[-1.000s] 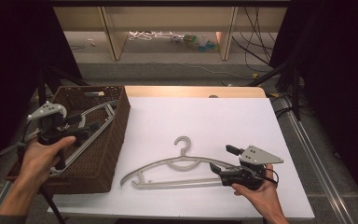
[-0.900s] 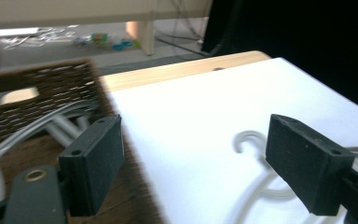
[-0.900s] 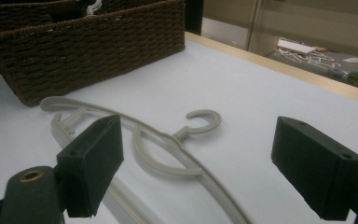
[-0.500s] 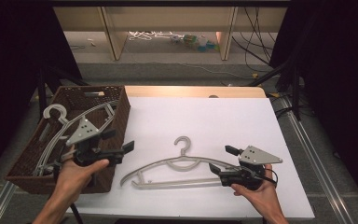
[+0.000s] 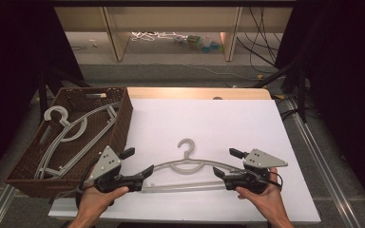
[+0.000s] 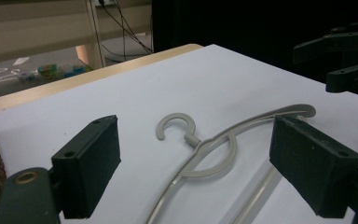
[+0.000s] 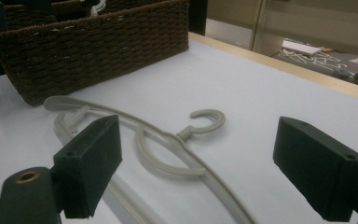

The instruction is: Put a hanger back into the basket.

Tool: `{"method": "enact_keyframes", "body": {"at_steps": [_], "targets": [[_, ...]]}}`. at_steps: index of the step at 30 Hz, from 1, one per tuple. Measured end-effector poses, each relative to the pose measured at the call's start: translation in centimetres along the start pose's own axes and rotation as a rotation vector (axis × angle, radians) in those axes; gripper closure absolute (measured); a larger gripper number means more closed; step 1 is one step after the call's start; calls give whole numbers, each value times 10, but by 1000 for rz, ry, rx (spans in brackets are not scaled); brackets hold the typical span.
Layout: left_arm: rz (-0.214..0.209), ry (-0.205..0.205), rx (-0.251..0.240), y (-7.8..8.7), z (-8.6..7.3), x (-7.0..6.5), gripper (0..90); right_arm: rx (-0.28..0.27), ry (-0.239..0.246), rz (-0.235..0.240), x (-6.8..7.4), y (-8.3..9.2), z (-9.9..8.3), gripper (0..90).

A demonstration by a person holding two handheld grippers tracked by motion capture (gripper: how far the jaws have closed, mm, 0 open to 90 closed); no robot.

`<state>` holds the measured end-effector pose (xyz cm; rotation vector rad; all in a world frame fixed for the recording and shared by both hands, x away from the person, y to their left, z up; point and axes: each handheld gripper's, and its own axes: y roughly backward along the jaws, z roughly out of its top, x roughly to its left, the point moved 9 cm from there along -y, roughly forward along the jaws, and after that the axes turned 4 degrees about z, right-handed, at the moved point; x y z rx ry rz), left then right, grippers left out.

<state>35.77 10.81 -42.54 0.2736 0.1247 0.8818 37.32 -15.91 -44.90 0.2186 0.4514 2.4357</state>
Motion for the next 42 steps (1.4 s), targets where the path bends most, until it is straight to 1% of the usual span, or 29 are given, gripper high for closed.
{"method": "enact_keyframes", "body": {"at_steps": [3, 4, 5, 7, 9, 10, 12, 13, 15, 20, 21, 23, 24, 25, 26, 27, 28, 29, 30, 31, 32, 33, 34, 35, 36, 38, 39, 41, 42], "targets": [[9, -8, -3, 2, -4, 1, 160, 2, -2, 7, 1, 0, 0, 162], [22, -28, -23, 3, -6, 4, 160, 7, -4, 9, 1, -1, -1, 162], [29, -11, -34, 4, -7, 3, 160, -8, 11, -3, -1, -2, 0, 162], [39, -11, -45, 7, -11, 3, 160, 7, 0, 6, 1, -4, -1, 162], [47, -30, -41, 7, -14, 3, 159, 16, 10, 10, 0, -4, -2, 161], [48, -26, -35, 7, -17, 1, 160, 18, 0, 19, 0, -5, -3, 161], [35, -32, -27, 5, -23, 0, 160, 16, 16, 18, -2, -6, -3, 162], [45, -28, -11, 5, -26, -1, 160, 31, 20, 15, -3, -8, -5, 162], [39, -57, -8, 2, -28, -2, 160, 43, 17, 14, -3, -9, -6, 162], [34, -56, -7, 4, -29, -2, 160, 75, 49, 17, -4, -18, -8, 166], [35, -52, -6, 4, -29, -1, 160, 114, 75, 23, -6, -25, -10, 169], [39, -50, -4, 4, -30, 2, 161, 130, 80, 26, -7, -27, -10, 171], [42, -37, -2, 4, -31, 3, 161, 146, 87, 31, -9, -31, -11, 174], [42, -39, -4, 4, -30, 4, 160, 196, 86, 52, -12, -39, -14, 181], [43, -44, -4, 5, -30, 4, 160, 196, 86, 52, -12, -39, -14, 181], [42, -43, -3, 5, -30, 5, 160, 264, 94, 82, -14, -47, -21, 203], [42, -51, -2, 4, -30, 5, 160, 264, 94, 82, -14, -47, -21, 203], [42, -43, 3, 4, -32, 4, 160, 349, 117, 105, -16, -55, -30, 235], [42, -43, 3, 4, -32, 4, 161, 349, 117, 105, -16, -55, -30, 235], [38, -50, 5, 3, -32, 3, 161, 406, 146, 102, -20, -66, -37, 256], [36, -53, 7, 3, -32, 3, 161, 406, 146, 102, -20, -66, -37, 256], [35, -51, 8, 3, -32, 3, 161, 484, 161, 120, -21, -71, -44, 319], [35, -51, 8, 2, -32, 3, 161, 484, 161, 120, -21, -71, -44, 319], [27, -46, 3, 2, -32, 2, 161, 526, 190, 94, -27, -77, -47, 347], [27, -46, 3, 2, -32, 2, 161, 545, 184, 90, -31, -80, -49, 357], [32, -53, 12, 3, -33, 3, 161, 573, 176, 99, -33, -81, -51, 370], [31, -57, 11, 3, -33, 3, 161, 623, 175, 108, -39, -84, -57, 427], [31, -56, 9, 4, -32, 3, 161, 629, 178, 111, -40, -85, -58, 457], [31, -61, 9, 4, -32, 4, 161, 668, 180, 116, -43, -86, -63, 487]]}}
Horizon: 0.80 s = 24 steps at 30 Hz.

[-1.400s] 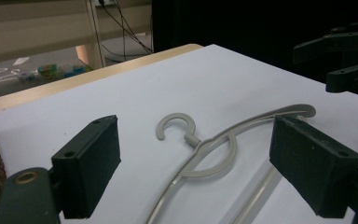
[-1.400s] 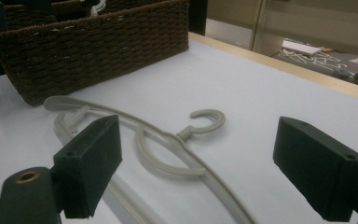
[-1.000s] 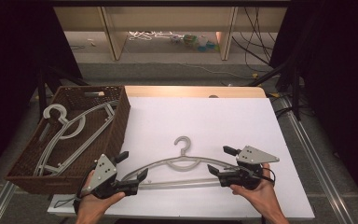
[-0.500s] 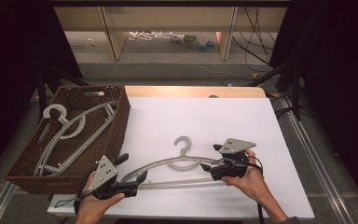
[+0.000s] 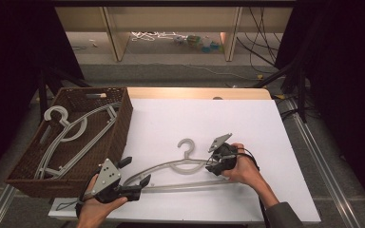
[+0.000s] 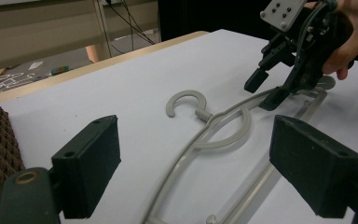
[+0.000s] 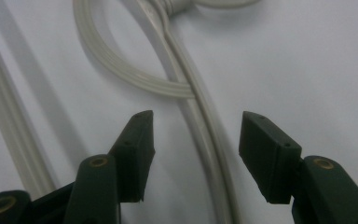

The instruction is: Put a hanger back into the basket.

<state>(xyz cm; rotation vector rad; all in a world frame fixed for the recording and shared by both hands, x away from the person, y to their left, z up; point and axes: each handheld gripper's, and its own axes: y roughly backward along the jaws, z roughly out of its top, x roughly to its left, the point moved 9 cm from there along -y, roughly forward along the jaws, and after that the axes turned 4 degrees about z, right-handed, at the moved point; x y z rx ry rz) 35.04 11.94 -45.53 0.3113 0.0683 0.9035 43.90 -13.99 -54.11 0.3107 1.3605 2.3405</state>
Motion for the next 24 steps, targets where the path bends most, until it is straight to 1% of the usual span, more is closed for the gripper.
{"method": "enact_keyframes", "body": {"at_steps": [1, 3, 4, 5, 6, 7, 8, 9, 10, 12, 13, 17, 18, 20, 21, 22, 24], "targets": [[1, 9, 1, 0, 0, 0, 161, 15, 0, 5, -1, -1, -1, 512], [-1, 6, 4, 0, -1, 0, 161, 23, 1, 10, -2, -2, -2, 528], [-4, 7, 3, -1, -1, -1, 161, 28, 2, 14, -4, -4, -2, 579], [-4, 7, 3, -1, -1, -1, 161, 28, 2, 14, -4, -4, -2, 579], [-8, -1, -1, -2, 0, -1, 161, 34, 1, 25, -3, -5, -2, 593], [0, 1, 10, -1, -1, -1, 161, 46, -1, 42, -3, -6, 0, 626], [0, 1, 10, -1, -1, -1, 161, 46, -1, 42, -3, -6, 0, 626], [-3, 13, 7, -2, -1, -2, 161, 51, 5, 43, -3, -6, 0, 641], [-3, 9, 7, -2, -1, -1, 161, 63, 4, 47, -2, -6, 1, 654], [-3, 7, 7, -1, -1, -1, 162, 63, 2, 51, -2, -7, 1, 666], [-5, 11, 3, -2, -1, 0, 162, 60, -4, 63, -2, -7, 1, 672], [5, 13, -4, 0, 0, 3, 162, 62, 6, 73, -3, -7, 1, 682], [13, 13, 1, 0, -1, 6, 162, 74, 16, 73, -2, -7, 1, 694], [14, 16, -2, -1, -1, 7, 162, 83, 22, 75, -2, -7, 1, 701], [15, 28, -1, 0, -1, 8, 163, 98, 33, 82, -1, -7, 2, 714], [15, 28, -1, 0, -1, 8, 163, 98, 33, 82, -1, -7, 2, 714], [13, 13, -2, -1, -1, 8, 163, 106, 47, 79, 0, -8, 3, 742]]}}
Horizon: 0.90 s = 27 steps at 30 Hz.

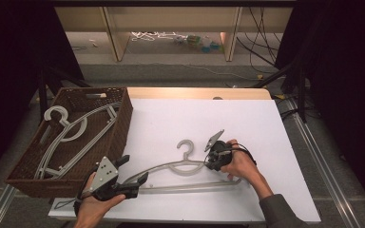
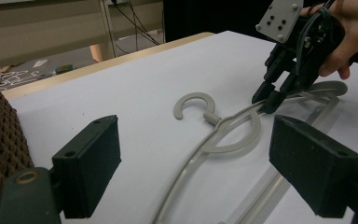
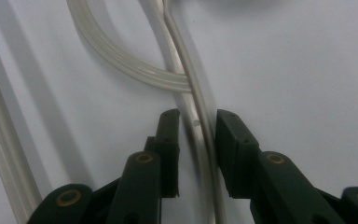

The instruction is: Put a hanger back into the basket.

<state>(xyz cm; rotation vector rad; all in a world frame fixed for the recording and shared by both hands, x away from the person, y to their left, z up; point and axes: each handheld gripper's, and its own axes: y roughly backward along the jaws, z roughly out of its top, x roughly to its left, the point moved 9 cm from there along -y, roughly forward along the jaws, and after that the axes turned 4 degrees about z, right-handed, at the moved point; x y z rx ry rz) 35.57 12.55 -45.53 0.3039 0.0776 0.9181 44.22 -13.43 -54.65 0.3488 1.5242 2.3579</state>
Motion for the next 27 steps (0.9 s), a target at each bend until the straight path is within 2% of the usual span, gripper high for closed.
{"method": "enact_keyframes", "body": {"at_steps": [1, 5, 6, 7, 9, 10, 11, 13, 15, 16, 19, 21, 25, 26, 27], "targets": [[-4, 14, -1, 0, 0, -2, 163, 0, 0, 0, 0, 0, 0, 742], [-6, 3, 5, -1, -1, -2, 163, 9, 27, 7, 2, 0, 0, 782], [-6, -3, 6, -1, -1, -1, 162, 18, 45, 0, 2, 0, 0, 789], [-5, 7, 1, -1, 0, -1, 163, 35, 91, 1, 4, 0, 1, 802], [-5, 10, 0, 0, 0, -1, 163, 43, 137, -1, 5, 0, 1, 815], [-5, 10, 0, 0, 0, -1, 163, 43, 137, -1, 5, 0, 1, 815], [-3, 3, 5, -1, -1, 0, 162, 53, 173, -3, 6, 1, 1, 821], [-5, 4, 4, -2, -1, -1, 162, 52, 182, -6, 6, 1, 1, 822], [-6, -13, 12, -2, -2, -1, 163, 46, 206, -10, 7, 1, 2, 822], [-8, -5, 13, -2, -2, -2, 162, 45, 217, -11, 8, 2, 2, 822], [-11, 0, 8, -4, -1, -3, 164, 40, 271, -55, 9, 7, 5, 823], [-7, -11, 21, -5, -2, -2, 164, 35, 282, -64, 9, 9, 6, 823], [-17, -9, 32, -8, -2, -3, 166, 2, 324, -126, 12, 23, 13, 823], [-20, 2, 30, -9, -1, -4, 167, -4, 343, -153, 14, 28, 15, 823], [-27, 29, 29, -13, 0, -4, 175, -16, 366, -162, 18, 36, 16, 823]]}}
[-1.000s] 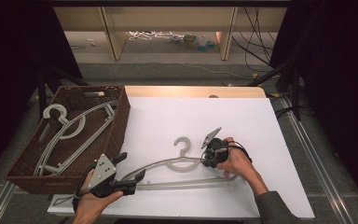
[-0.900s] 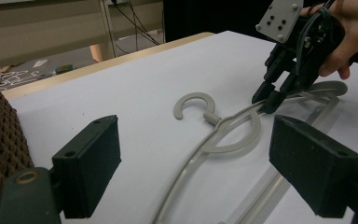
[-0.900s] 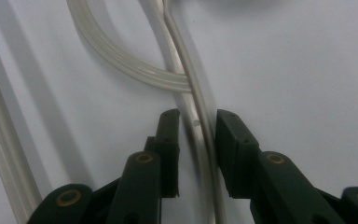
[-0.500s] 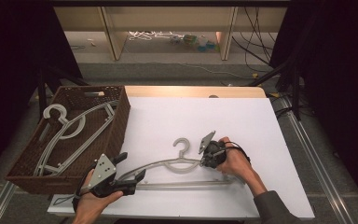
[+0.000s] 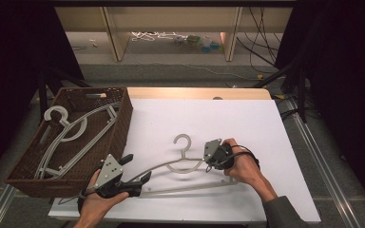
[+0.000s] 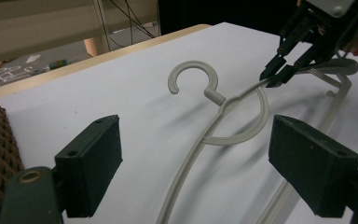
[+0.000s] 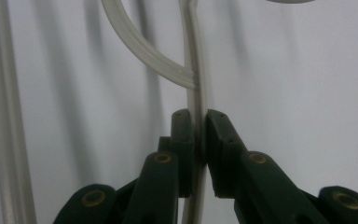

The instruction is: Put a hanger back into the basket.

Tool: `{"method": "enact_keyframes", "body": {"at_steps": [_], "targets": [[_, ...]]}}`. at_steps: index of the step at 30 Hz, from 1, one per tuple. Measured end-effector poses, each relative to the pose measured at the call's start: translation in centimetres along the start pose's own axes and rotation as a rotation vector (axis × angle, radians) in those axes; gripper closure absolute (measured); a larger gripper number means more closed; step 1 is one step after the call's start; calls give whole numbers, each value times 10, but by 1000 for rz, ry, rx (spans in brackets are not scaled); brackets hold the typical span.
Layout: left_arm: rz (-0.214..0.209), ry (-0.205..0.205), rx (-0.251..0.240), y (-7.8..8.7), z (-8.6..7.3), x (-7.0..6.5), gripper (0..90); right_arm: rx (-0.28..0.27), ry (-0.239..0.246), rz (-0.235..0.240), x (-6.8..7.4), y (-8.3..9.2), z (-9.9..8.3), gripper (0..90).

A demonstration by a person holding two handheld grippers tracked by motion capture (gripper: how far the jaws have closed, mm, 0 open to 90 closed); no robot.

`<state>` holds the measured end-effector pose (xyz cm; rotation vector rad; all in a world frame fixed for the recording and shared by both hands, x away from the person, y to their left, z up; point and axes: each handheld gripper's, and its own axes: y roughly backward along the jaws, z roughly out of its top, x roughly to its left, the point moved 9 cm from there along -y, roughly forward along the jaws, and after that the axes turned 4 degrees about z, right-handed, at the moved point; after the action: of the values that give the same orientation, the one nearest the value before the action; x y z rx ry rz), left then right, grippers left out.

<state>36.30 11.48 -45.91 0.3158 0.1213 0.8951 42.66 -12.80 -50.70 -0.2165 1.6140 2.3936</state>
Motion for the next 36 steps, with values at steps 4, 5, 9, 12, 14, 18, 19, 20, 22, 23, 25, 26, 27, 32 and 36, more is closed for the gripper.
{"method": "enact_keyframes", "body": {"at_steps": [4, 5, 9, 12, 14, 18, 19, 20, 22, 23, 25, 26, 27, 32, 36], "targets": [[-6, -18, 24, -7, 1, -3, 184, -22, 34, -40, 3, 13, 4, 823], [-6, -18, 24, -7, 1, -3, 183, -22, 34, -40, 3, 13, 4, 823], [-12, -29, 54, -14, 2, -5, 186, -31, 63, -66, 5, 20, 11, 823], [-11, -47, 82, -23, 0, -5, 199, -39, 73, -73, 7, 23, 15, 824], [-26, -55, 105, -29, -2, -8, 202, -44, 76, -74, 9, 24, 16, 823], [-65, -71, 156, -42, -2, -19, 219, -59, 82, -86, 11, 32, 20, 823], [-65, -71, 156, -42, -2, -19, 220, -59, 82, -86, 11, 32, 20, 823], [-69, -87, 161, -43, 0, -19, 226, -65, 85, -87, 12, 36, 21, 823], [-86, -95, 172, -47, 3, -23, 239, -63, 97, -96, 11, 38, 21, 823], [-96, -97, 183, -49, 5, -25, 244, -65, 97, -97, 13, 41, 22, 823], [-102, -117, 187, -50, 6, -26, 249, -63, 103, -102, 13, 42, 22, 823], [-112, -112, 190, -52, 8, -28, 269, -68, 103, -104, 16, 44, 23, 823], [-112, -112, 190, -52, 8, -28, 270, -68, 103, -104, 16, 44, 23, 823], [-140, -160, 247, -54, 9, -32, 280, -74, 122, -110, 18, 48, 26, 823], [-150, -161, 263, -58, 9, -35, 313, -80, 124, -114, 19, 51, 28, 823]]}}
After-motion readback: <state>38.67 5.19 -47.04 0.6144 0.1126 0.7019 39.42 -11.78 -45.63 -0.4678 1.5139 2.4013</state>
